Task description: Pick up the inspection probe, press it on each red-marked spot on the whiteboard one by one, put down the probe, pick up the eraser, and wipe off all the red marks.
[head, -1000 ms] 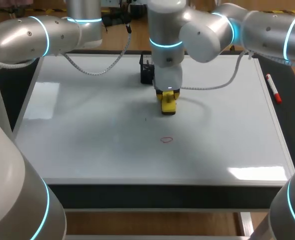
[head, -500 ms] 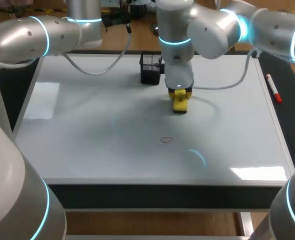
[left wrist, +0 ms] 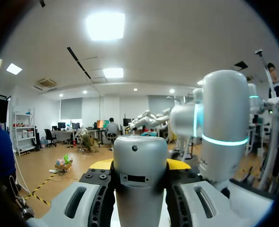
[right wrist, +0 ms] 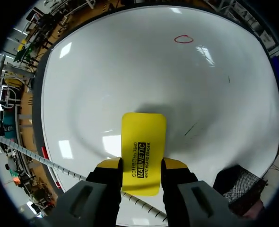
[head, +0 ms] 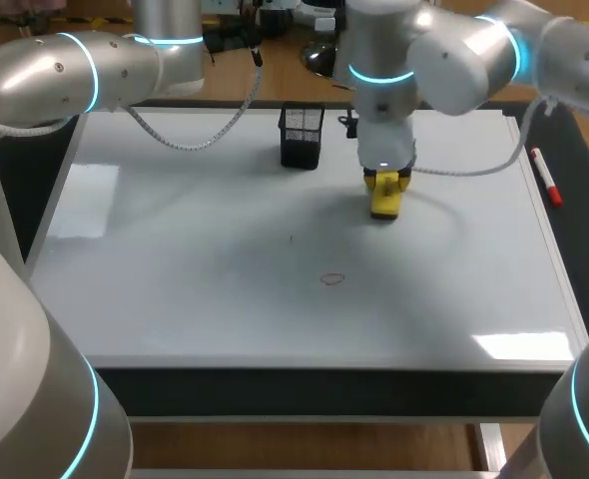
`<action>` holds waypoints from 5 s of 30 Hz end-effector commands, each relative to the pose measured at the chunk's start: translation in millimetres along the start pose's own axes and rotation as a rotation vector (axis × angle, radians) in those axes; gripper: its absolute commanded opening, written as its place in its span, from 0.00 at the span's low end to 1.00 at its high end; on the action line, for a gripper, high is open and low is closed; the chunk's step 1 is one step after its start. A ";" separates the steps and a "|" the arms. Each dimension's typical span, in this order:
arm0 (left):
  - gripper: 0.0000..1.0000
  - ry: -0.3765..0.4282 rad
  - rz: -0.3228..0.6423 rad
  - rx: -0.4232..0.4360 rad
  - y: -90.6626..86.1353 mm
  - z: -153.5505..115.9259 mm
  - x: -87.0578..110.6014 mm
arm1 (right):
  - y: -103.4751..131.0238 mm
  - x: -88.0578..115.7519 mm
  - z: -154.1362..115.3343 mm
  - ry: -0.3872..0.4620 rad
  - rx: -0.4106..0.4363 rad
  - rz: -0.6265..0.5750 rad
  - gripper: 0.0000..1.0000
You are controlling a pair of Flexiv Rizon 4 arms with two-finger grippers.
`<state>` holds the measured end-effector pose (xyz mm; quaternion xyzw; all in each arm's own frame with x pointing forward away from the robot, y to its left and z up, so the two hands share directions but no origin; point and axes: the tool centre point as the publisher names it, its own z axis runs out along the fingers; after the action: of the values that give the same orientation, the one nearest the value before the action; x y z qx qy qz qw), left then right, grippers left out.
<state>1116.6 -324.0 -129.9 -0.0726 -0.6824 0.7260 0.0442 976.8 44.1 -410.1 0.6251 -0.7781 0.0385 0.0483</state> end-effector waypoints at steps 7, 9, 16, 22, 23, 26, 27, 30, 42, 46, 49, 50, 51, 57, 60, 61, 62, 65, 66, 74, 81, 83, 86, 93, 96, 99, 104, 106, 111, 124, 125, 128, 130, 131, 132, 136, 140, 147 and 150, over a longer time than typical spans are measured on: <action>0.00 0.003 -0.002 0.000 -1.1 0.2 -1.2 | -14.4 65.4 -14.7 -0.036 0.009 0.102 0.00; 0.00 0.003 -0.002 0.000 -1.1 0.2 -1.2 | -15.9 73.3 -16.9 -0.048 0.006 0.126 0.00; 0.00 0.003 -0.002 0.000 -1.1 0.2 -1.2 | -23.6 99.5 -15.3 -0.084 -0.007 0.205 0.00; 0.00 0.003 -0.002 0.000 -1.1 0.2 -1.2 | -25.7 118.6 -11.4 -0.087 -0.017 0.253 0.00; 0.00 0.003 -0.002 0.000 -1.1 0.2 -1.2 | -25.4 120.3 -10.8 -0.082 -0.017 0.256 0.00; 0.00 0.003 -0.002 0.000 -1.1 0.2 -1.2 | -24.9 124.1 -9.8 -0.085 -0.020 0.267 0.00; 0.00 0.003 -0.002 0.000 -1.1 0.2 -1.2 | -25.0 124.9 -9.4 -0.098 -0.024 0.276 0.00; 0.00 0.003 -0.002 0.000 -1.1 0.2 -1.2 | -25.9 127.0 -8.6 -0.095 -0.027 0.289 0.00; 0.00 0.003 -0.002 0.000 -1.1 0.2 -1.2 | -26.6 129.1 -8.9 -0.090 -0.025 0.305 0.00; 0.00 0.003 -0.002 0.000 -1.1 0.2 -1.2 | -26.6 129.1 -8.9 -0.090 -0.025 0.305 0.00; 0.00 0.003 -0.002 0.000 -1.1 0.2 -1.2 | -26.6 129.1 -8.9 -0.090 -0.025 0.305 0.00; 0.00 0.003 -0.002 0.000 -1.1 0.2 -1.2 | -26.6 129.1 -8.9 -0.090 -0.025 0.305 0.00; 0.00 0.003 -0.002 0.000 -1.1 0.2 -1.2 | -26.6 129.1 -8.9 -0.090 -0.025 0.305 0.00; 0.00 0.003 -0.002 0.000 -1.1 0.2 -1.2 | -26.6 129.1 -8.9 -0.090 -0.025 0.305 0.00; 0.00 0.003 -0.002 0.000 -1.1 0.2 -1.2 | -26.6 129.1 -8.9 -0.090 -0.025 0.305 0.00; 0.00 0.003 -0.002 0.000 -1.1 0.2 -1.2 | -26.6 129.1 -8.9 -0.090 -0.025 0.305 0.00; 0.00 0.003 -0.002 0.000 -1.1 0.2 -1.2 | -26.6 129.1 -8.9 -0.090 -0.025 0.305 0.00; 0.00 0.003 0.017 -0.019 -5.7 3.7 5.2 | -26.6 129.1 -8.9 -0.090 -0.025 0.305 0.00; 0.00 0.004 0.031 -0.019 -8.6 4.5 8.5 | -26.6 129.1 -8.9 -0.090 -0.025 0.305 0.00; 0.00 0.033 0.098 -0.040 -28.7 14.8 42.3 | -26.6 129.1 -8.9 -0.090 -0.025 0.305 0.00; 0.00 0.090 0.125 -0.049 -36.3 21.7 89.1 | -26.6 129.1 -8.9 -0.090 -0.025 0.305 0.00; 0.00 0.097 0.127 -0.048 -38.0 21.1 102.1 | -26.6 129.1 -8.9 -0.090 -0.025 0.305 0.00; 0.00 0.102 0.134 -0.046 -40.9 20.2 122.6 | -26.6 129.1 -8.9 -0.090 -0.025 0.305 0.00; 0.00 0.131 0.144 -0.052 -40.3 21.8 168.7 | -26.6 129.1 -8.9 -0.090 -0.025 0.305 0.00; 0.00 0.150 0.137 -0.047 -34.8 21.1 188.6 | -26.6 129.1 -8.9 -0.090 -0.025 0.305 0.00; 0.00 0.172 0.115 -0.048 -26.9 21.3 208.1 | -26.6 129.1 -8.9 -0.090 -0.025 0.305 0.00; 0.00 0.205 0.083 -0.050 -12.9 18.2 238.1 | -26.6 129.1 -8.9 -0.090 -0.025 0.305 0.00; 0.00 0.207 0.081 -0.034 -7.5 14.6 248.7 | -26.6 129.1 -8.9 -0.090 -0.025 0.305 0.00; 0.00 0.206 0.056 -0.024 8.6 12.1 272.1 | -26.6 129.1 -8.9 -0.090 -0.025 0.305 0.00; 0.00 0.248 0.023 0.016 38.0 14.7 327.3 | -26.6 129.1 -8.9 -0.090 -0.025 0.305 0.00; 0.00 0.255 0.019 0.005 40.5 16.0 330.4 | -26.6 129.1 -8.9 -0.090 -0.025 0.305 0.00; 0.00 0.282 -0.003 0.012 50.8 19.2 338.2 | -26.6 129.1 -8.9 -0.090 -0.025 0.305 0.00; 0.00 0.296 -0.010 0.013 56.5 20.7 342.1 | -26.6 129.1 -8.9 -0.090 -0.025 0.305 0.00; 0.00 0.306 -0.013 0.013 59.7 20.6 343.1 | -26.6 129.1 -8.9 -0.090 -0.025 0.305 0.00; 0.00 0.325 -0.014 0.000 63.7 21.6 345.0 | -26.6 129.1 -8.9 -0.090 -0.025 0.305 0.00; 0.00 0.367 -0.002 -0.014 72.4 21.6 349.3 | -26.6 129.1 -8.9 -0.090 -0.025 0.305 0.00; 0.00 0.376 0.005 -0.014 79.1 17.9 350.2 | -26.6 129.1 -8.9 -0.090 -0.025 0.305 0.00; 0.00 0.396 -0.020 -0.002 92.2 22.1 346.4 | -26.6 129.1 -8.9 -0.090 -0.025 0.305 0.00; 0.00 0.406 -0.035 0.007 99.2 24.9 345.8 | -26.6 129.1 -8.9 -0.090 -0.025 0.305 0.00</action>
<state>769.0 -290.6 -234.8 -0.1985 -0.6668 0.6951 0.1808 974.9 -85.3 -386.2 0.4996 -0.8661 0.0061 0.0137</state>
